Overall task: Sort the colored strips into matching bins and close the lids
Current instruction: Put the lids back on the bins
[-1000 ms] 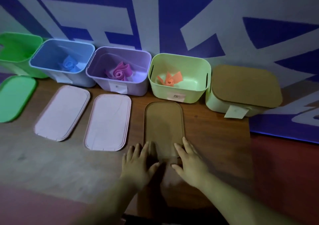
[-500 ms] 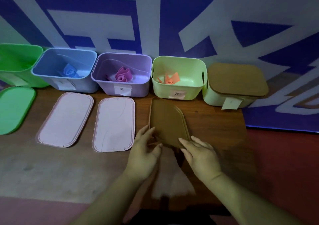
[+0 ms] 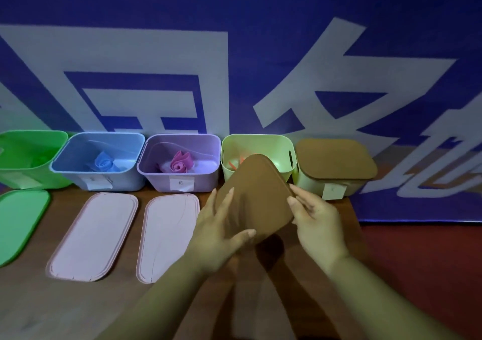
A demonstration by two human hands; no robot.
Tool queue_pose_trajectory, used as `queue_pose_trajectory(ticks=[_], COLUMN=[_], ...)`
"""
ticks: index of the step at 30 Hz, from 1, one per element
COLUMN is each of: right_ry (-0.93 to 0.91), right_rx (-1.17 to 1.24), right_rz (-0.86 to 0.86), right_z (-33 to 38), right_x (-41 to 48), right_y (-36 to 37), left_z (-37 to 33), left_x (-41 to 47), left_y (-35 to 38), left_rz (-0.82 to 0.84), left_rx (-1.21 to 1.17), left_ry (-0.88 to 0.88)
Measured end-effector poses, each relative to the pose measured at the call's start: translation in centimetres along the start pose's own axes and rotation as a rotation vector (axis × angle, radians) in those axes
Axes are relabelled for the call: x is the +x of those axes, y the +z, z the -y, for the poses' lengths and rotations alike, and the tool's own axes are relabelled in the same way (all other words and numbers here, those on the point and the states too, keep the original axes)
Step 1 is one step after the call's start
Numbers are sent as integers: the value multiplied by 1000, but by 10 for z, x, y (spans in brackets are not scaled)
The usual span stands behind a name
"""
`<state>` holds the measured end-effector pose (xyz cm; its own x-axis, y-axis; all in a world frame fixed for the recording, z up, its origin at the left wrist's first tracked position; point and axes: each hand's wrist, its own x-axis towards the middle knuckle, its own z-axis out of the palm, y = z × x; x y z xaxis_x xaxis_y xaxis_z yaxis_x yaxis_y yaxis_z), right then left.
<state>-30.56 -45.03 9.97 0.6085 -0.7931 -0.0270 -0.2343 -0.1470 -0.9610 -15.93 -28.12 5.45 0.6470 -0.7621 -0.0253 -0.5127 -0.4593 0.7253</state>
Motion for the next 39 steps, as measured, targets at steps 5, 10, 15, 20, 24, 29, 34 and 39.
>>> queue_pose_trajectory(ticks=[5, 10, 15, 20, 24, 29, 34, 39], right_ry=[189, 263, 309, 159, 77, 8, -134, -146], right_rx=[339, 445, 437, -32, -370, -657, -945, -1006], right_rz=[-117, -154, -158, -56, 74, 233, 217, 196], right_z=[10, 6, -1, -23, -35, -39, -63, -80], right_x=[30, 61, 99, 141, 165, 187, 197, 199], right_y=[5, 11, 11, 3, 1, -1, -4, -5], left_z=[7, 11, 15, 18, 23, 34, 45, 45], left_x=[15, 44, 80, 121, 158, 195, 212, 214], left_y=[1, 3, 1, 1, 1, 5, 16, 25], left_rz=[29, -31, -73, -77, -43, -12, 37, 43], left_rx=[-16, 47, 52, 161, 295, 416, 487, 512], left_ry=[-25, -44, -73, -31, -12, 28, 48, 51])
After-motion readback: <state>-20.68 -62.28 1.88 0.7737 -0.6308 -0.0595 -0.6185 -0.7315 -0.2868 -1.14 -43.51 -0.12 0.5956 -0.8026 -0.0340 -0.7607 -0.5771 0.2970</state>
